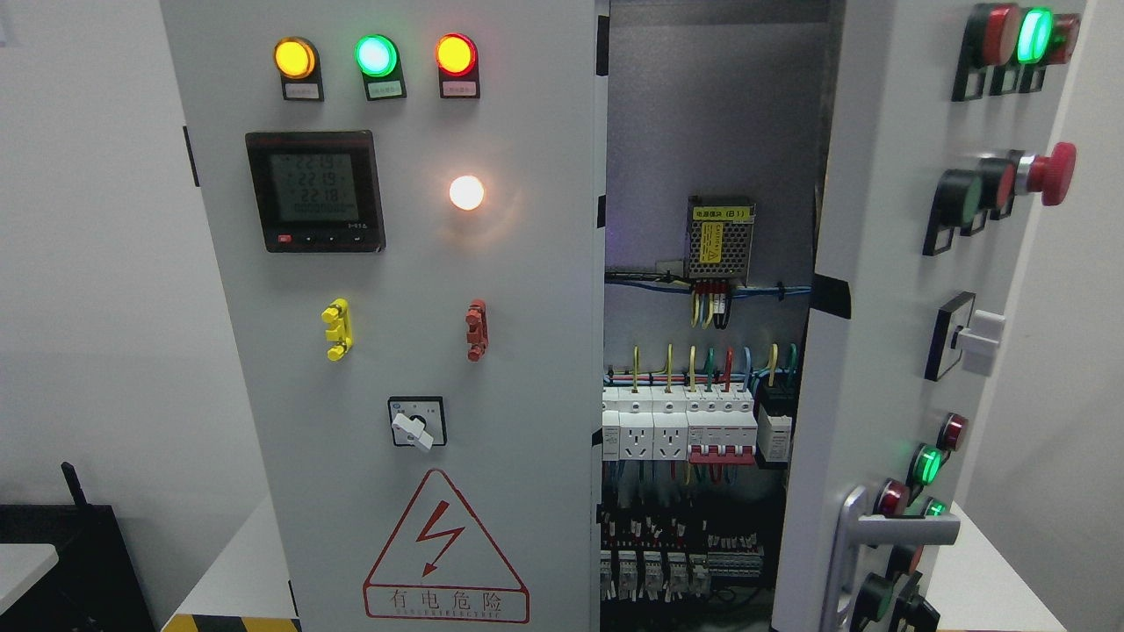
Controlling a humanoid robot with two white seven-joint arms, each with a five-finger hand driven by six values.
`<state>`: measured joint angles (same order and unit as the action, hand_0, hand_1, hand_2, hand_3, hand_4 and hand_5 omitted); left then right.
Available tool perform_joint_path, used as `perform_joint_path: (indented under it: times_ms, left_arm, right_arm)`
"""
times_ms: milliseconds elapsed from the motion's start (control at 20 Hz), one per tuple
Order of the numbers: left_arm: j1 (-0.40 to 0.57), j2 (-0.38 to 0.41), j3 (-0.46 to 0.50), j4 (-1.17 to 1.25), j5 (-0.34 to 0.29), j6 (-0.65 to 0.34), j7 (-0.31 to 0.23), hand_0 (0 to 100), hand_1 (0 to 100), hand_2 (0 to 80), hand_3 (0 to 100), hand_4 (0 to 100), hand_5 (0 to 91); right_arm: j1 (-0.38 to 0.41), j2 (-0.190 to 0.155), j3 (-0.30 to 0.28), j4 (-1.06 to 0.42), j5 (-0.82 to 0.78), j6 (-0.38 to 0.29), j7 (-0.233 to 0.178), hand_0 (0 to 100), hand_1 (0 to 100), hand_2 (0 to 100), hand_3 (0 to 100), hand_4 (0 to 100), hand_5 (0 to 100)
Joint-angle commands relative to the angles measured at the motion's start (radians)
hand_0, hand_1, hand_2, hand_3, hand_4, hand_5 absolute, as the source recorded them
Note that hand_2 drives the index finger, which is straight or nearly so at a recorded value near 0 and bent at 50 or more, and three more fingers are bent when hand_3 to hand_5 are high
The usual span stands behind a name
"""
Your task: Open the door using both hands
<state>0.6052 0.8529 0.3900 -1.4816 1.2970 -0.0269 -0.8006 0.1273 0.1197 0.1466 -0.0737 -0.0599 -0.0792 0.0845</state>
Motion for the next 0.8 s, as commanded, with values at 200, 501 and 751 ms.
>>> perform_joint_path:
  times_ms: [200, 501, 751]
  left_arm:
    - [-0.008, 0.501, 0.224, -0.189, 0.243, 0.001, -0.135, 0, 0, 0.0, 0, 0, 0.0]
    - [-0.09, 0.52, 0.21, -0.192, 0.246, 0.002, -0.187, 0, 0, 0.0, 0, 0, 0.0]
    - [-0.12, 0.561, 0.146, -0.2, 0.246, 0.01, -0.187, 0, 0, 0.0, 0, 0, 0.0]
  right_arm:
    - [0.0, 0.0, 0.001, 0.0, 0.0, -0.001, 0.0, 38, 0, 0, 0, 0, 0]
    - [0.0, 0.0, -0.001, 0.0, 0.0, -0.001, 0.0, 38, 0, 0, 0, 0, 0]
    - [0.0, 0.0, 0.001, 0.0, 0.0, -0.001, 0.0, 38, 0, 0, 0, 0, 0]
